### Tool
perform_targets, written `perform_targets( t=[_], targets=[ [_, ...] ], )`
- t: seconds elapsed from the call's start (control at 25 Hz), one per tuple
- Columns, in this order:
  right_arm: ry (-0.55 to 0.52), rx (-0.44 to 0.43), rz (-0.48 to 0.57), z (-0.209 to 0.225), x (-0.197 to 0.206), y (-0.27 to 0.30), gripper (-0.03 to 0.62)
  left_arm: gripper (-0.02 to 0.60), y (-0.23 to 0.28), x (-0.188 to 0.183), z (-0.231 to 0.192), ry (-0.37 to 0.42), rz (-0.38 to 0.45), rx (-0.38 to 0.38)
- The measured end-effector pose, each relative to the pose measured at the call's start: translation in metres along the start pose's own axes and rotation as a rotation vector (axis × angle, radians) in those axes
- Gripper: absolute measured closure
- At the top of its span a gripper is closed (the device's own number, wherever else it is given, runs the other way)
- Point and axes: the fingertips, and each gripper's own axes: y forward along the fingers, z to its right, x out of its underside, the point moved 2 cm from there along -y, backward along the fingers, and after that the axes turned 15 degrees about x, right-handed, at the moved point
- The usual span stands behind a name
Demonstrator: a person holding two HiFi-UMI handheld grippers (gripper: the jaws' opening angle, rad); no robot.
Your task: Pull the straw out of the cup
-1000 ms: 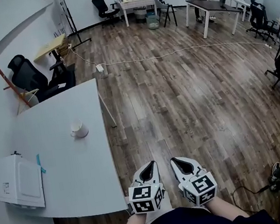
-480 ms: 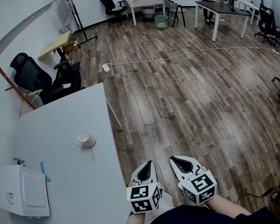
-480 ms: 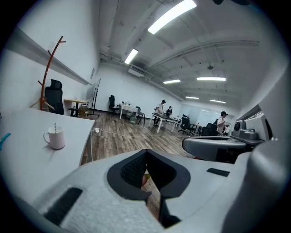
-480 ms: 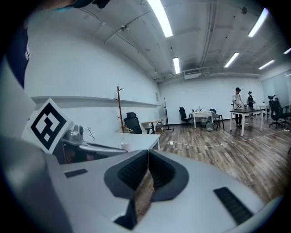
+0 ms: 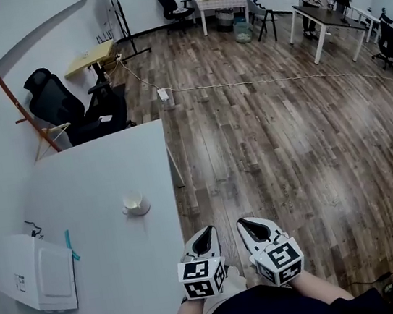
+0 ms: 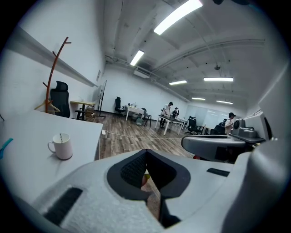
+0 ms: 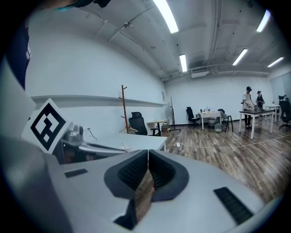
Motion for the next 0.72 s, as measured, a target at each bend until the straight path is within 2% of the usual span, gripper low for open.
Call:
perform_targets(
  t=[0.72],
  targets=[
    [-0.054,-0.152,-0.006,-0.063,-0.02,0.09,0.563,0.568,-0.019,-0.019,-0.093,-0.05,0.039,-0.123]
  ],
)
